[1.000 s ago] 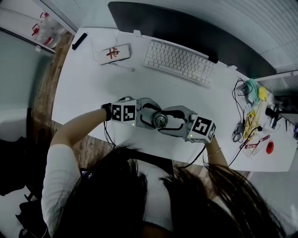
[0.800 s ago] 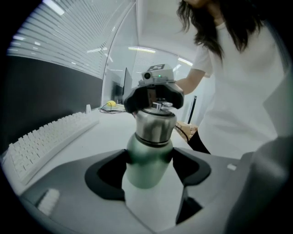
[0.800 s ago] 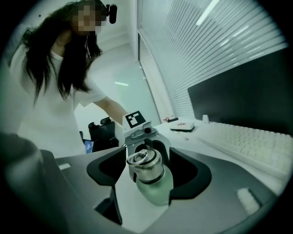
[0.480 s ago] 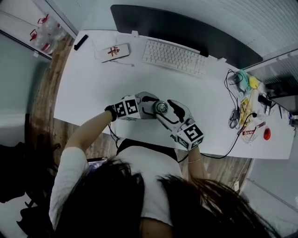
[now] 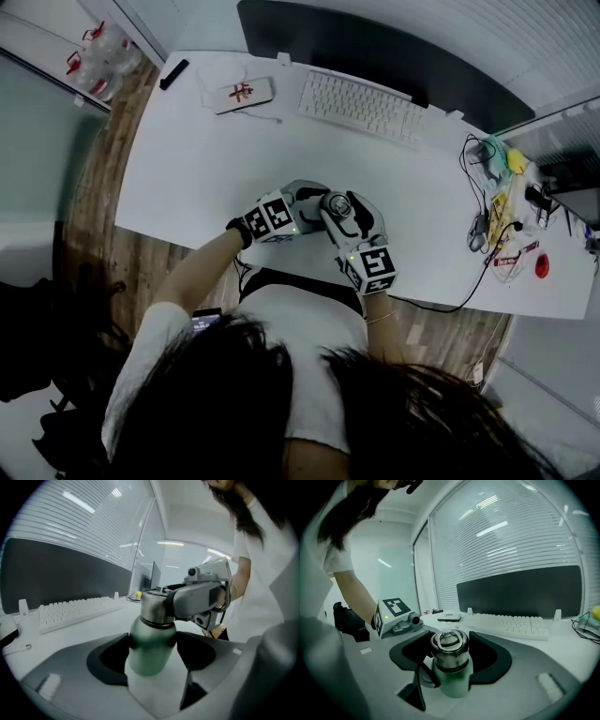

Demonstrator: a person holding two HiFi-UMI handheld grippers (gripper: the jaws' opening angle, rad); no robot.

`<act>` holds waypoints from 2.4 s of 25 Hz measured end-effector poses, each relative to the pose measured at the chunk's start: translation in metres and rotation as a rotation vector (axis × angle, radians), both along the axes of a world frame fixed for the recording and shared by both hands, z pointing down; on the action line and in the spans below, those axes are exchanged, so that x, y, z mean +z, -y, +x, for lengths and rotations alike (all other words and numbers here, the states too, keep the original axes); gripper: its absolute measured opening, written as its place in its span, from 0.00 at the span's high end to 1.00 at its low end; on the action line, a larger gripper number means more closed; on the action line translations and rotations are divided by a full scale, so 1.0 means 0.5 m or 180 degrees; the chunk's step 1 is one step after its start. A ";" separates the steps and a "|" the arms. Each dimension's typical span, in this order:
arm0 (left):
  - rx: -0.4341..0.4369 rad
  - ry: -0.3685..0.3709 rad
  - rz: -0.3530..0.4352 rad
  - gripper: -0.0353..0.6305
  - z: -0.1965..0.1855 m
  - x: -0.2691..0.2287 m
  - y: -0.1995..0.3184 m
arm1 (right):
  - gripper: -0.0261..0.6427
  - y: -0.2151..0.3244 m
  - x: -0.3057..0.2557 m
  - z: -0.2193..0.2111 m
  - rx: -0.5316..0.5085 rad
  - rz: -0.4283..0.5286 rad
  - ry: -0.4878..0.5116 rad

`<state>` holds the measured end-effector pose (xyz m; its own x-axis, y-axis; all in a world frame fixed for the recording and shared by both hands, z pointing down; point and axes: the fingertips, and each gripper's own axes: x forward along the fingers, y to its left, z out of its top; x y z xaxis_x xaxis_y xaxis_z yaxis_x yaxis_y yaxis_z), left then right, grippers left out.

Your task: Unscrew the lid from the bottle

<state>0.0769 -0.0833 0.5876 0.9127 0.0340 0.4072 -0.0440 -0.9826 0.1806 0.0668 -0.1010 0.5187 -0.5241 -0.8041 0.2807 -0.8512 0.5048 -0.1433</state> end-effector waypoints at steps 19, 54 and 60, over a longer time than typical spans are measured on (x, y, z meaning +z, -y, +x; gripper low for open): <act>0.0673 0.0049 -0.0052 0.39 -0.004 0.014 0.001 | 0.57 -0.010 0.002 -0.014 -0.1662 -0.0223 0.0153; -0.0874 -0.0694 0.0321 0.46 -0.077 -0.283 0.152 | 0.57 0.020 -0.271 0.161 0.0051 0.0458 0.0618; -0.1378 -0.0672 0.0375 0.50 -0.093 -0.340 0.189 | 0.57 0.022 -0.324 0.195 0.0489 0.0615 0.0367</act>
